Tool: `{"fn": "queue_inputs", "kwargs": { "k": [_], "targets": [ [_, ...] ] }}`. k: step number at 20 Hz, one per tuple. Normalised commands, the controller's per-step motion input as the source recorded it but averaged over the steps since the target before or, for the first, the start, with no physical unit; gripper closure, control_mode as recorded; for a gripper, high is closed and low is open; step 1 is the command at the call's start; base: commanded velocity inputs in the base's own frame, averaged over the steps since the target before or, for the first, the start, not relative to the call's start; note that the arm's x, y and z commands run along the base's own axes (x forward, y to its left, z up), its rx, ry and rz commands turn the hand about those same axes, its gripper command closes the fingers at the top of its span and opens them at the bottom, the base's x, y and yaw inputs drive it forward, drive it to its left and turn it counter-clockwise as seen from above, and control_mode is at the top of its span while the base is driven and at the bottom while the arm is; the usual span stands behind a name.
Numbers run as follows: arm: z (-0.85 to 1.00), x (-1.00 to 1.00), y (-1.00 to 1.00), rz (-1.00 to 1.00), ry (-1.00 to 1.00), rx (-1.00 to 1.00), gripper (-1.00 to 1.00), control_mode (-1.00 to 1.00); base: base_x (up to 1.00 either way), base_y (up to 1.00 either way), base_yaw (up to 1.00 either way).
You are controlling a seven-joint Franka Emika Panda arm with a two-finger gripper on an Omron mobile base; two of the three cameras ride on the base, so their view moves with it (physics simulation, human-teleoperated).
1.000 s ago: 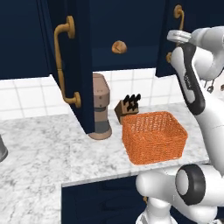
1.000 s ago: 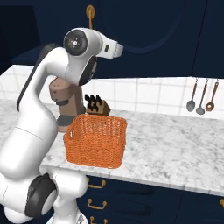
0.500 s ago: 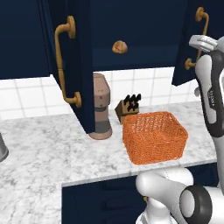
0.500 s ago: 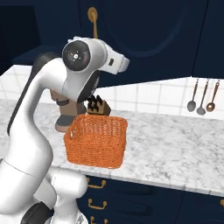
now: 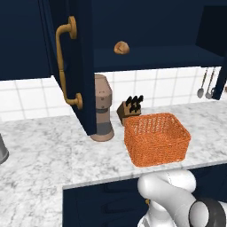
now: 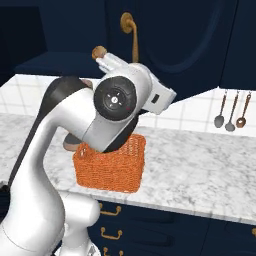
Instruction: Open the cabinet, pick up the bread from the cabinet and place it in the basket. Then move the basket to the dining counter.
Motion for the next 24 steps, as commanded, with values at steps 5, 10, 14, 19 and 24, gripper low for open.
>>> {"fn": "queue_inputs", "kwargs": {
  "k": [5,10,14,19,24],
  "targets": [
    [-0.02,-0.99,-0.75,0.0,-0.23,0.03,1.0,-1.0,0.0,0.0,0.0],
    [0.0,-1.0,0.83,-0.03,-0.32,-0.04,1.0,-1.0,0.0,0.0,0.0],
    [-0.07,-1.0,1.0,0.0,-0.15,-0.07,1.0,-1.0,0.0,0.0,0.0],
    [-0.15,-0.78,1.0,-0.04,-0.17,-0.13,1.0,-1.0,0.0,0.0,0.0],
    [-0.24,0.19,1.0,-0.29,-0.17,-0.17,1.0,-1.0,0.0,0.0,0.0]
  ]
}}
